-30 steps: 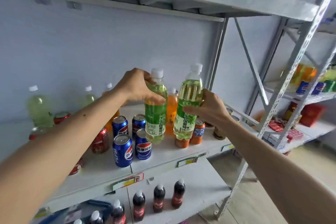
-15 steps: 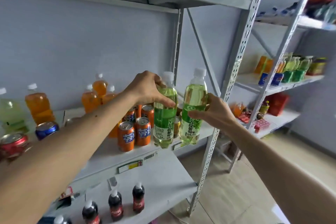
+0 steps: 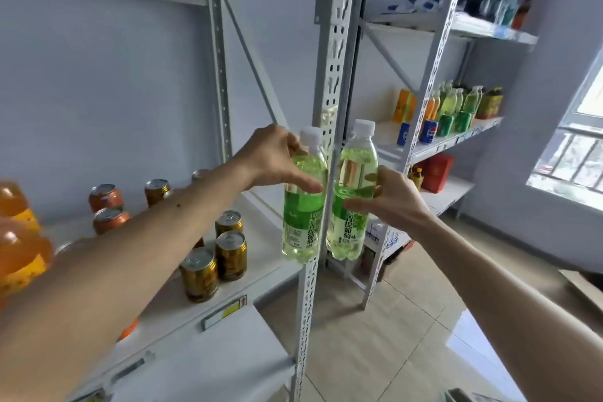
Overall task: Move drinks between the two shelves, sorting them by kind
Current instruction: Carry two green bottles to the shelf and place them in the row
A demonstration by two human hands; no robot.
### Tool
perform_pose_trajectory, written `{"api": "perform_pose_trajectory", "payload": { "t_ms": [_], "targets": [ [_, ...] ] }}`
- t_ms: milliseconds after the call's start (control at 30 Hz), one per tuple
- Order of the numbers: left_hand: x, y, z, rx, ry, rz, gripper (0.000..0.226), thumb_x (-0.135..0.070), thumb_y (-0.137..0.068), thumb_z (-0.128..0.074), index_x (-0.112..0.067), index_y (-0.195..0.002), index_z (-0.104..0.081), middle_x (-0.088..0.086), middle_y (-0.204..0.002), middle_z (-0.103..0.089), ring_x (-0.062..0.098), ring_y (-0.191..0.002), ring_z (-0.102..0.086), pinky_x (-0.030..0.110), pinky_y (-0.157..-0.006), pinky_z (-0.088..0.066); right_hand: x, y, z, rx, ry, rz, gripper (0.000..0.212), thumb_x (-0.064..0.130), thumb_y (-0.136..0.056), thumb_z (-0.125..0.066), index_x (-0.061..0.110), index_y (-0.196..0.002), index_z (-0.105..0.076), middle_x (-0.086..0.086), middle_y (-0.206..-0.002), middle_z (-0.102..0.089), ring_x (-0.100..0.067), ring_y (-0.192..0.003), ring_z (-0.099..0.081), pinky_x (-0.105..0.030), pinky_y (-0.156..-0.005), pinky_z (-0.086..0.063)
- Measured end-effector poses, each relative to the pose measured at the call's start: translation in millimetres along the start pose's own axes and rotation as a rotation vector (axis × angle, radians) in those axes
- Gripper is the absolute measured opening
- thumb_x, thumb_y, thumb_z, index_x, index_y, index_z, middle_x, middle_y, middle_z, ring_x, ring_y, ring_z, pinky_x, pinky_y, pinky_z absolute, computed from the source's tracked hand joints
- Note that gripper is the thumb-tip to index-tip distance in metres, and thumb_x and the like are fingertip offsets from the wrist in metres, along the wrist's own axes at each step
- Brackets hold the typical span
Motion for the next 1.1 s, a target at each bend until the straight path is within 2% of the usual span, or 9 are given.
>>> {"api": "perform_pose_trajectory", "payload": {
  "t_ms": [67,200,267,367,433,567,733,933,1100],
  "targets": [
    [-12.0,-27.2,-23.1,-0.005,0.006,0.0,0.06,-0.041,-0.048,-0.093,-0.011,-0.094,-0.069,-0.002,-0.089,-0.071,0.013,-0.083,-0.067,0.024,-0.072,-0.053,-25.9,-16.9,23.0,0.012,-0.004,0.002,0.073,0.05,-0.053,-0.084,0.017,-0.112,-0.059,0.002,-0.102,-0.072,-0.014,-0.088,-0.071,-0.041,-0.082,-0.058],
    [-35.9,-76.4,-63.6,-0.023,0.034,0.016,0.064,-0.039,-0.048,-0.094,-0.009,-0.099,-0.069,-0.001,-0.094,-0.07,0.014,-0.087,-0.066,0.027,-0.079,-0.054,-76.4,-48.7,68.7,0.04,-0.005,-0.006,0.08,0.052,-0.051,-0.082,0.013,-0.117,-0.059,0.001,-0.104,-0.072,-0.015,-0.09,-0.071,-0.044,-0.085,-0.057],
    [-45.0,-103.3,-84.0,-0.028,0.046,0.031,0.064,-0.039,-0.048,-0.094,-0.009,-0.098,-0.069,-0.002,-0.094,-0.071,0.013,-0.088,-0.067,0.027,-0.08,-0.054,-100.2,-65.2,91.3,0.039,0.002,-0.005,0.075,0.048,-0.053,-0.084,0.014,-0.116,-0.06,0.002,-0.101,-0.072,-0.014,-0.089,-0.071,-0.041,-0.084,-0.057],
    [-53.1,-145.1,-111.4,-0.05,0.043,0.065,0.058,-0.039,-0.046,-0.095,-0.012,-0.092,-0.071,-0.004,-0.089,-0.072,0.011,-0.084,-0.067,0.031,-0.08,-0.055,-134.7,-92.4,116.9,0.047,0.0,-0.015,0.058,0.026,-0.065,-0.087,0.013,-0.114,-0.061,0.005,-0.097,-0.071,-0.007,-0.085,-0.069,-0.027,-0.078,-0.055],
    [-56.0,-175.1,-129.3,-0.056,0.041,0.075,0.057,-0.039,-0.045,-0.095,-0.013,-0.09,-0.072,-0.004,-0.087,-0.072,0.01,-0.083,-0.067,0.031,-0.079,-0.056,-156.4,-112.8,131.5,0.038,0.011,-0.014,0.058,0.025,-0.064,-0.087,0.013,-0.115,-0.062,0.006,-0.096,-0.072,-0.005,-0.083,-0.068,-0.022,-0.074,-0.053],
    [-62.4,-234.7,-161.8,-0.043,0.02,0.049,0.053,-0.039,-0.045,-0.095,-0.013,-0.083,-0.07,-0.006,-0.079,-0.069,0.009,-0.077,-0.065,0.023,-0.065,-0.051,-199.2,-155.3,156.5,0.002,0.023,-0.04,0.057,0.027,-0.064,-0.088,0.014,-0.113,-0.061,0.004,-0.096,-0.07,-0.007,-0.085,-0.067,-0.019,-0.069,-0.048],
    [-71.2,-311.4,-193.4,-0.046,0.006,0.021,0.057,-0.042,-0.044,-0.094,-0.012,-0.086,-0.069,-0.002,-0.082,-0.069,0.014,-0.08,-0.065,0.028,-0.071,-0.053,-239.0,-204.9,190.4,-0.047,0.029,-0.071,0.047,0.025,-0.065,-0.088,0.022,-0.103,-0.061,0.008,-0.091,-0.068,0.0,-0.08,-0.063,-0.016,-0.067,-0.044],
    [-78.3,-402.2,-233.2,-0.056,0.024,0.012,0.066,-0.041,-0.042,-0.095,-0.008,-0.094,-0.069,0.002,-0.096,-0.07,0.018,-0.091,-0.064,0.033,-0.082,-0.053,-296.4,-267.6,232.3,-0.122,0.022,-0.12,0.052,0.027,-0.062,-0.089,0.017,-0.108,-0.065,0.004,-0.094,-0.071,-0.009,-0.083,-0.067,-0.028,-0.077,-0.053],
    [-83.9,-478.9,-277.7,-0.014,0.023,0.015,0.065,-0.041,-0.042,-0.095,-0.01,-0.093,-0.068,0.001,-0.094,-0.07,0.017,-0.089,-0.064,0.025,-0.073,-0.047,-357.8,-324.4,266.3,-0.149,-0.002,-0.135,0.052,0.028,-0.06,-0.09,0.018,-0.104,-0.064,0.005,-0.089,-0.071,-0.014,-0.078,-0.07,-0.036,-0.069,-0.06]
  ]
}}
Point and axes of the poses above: each hand's wrist, its own y-axis away from the middle knuckle, its own z-axis out of the back of the hand, x = y × z, the point moved 6 cm from there along -y, towards the middle knuckle
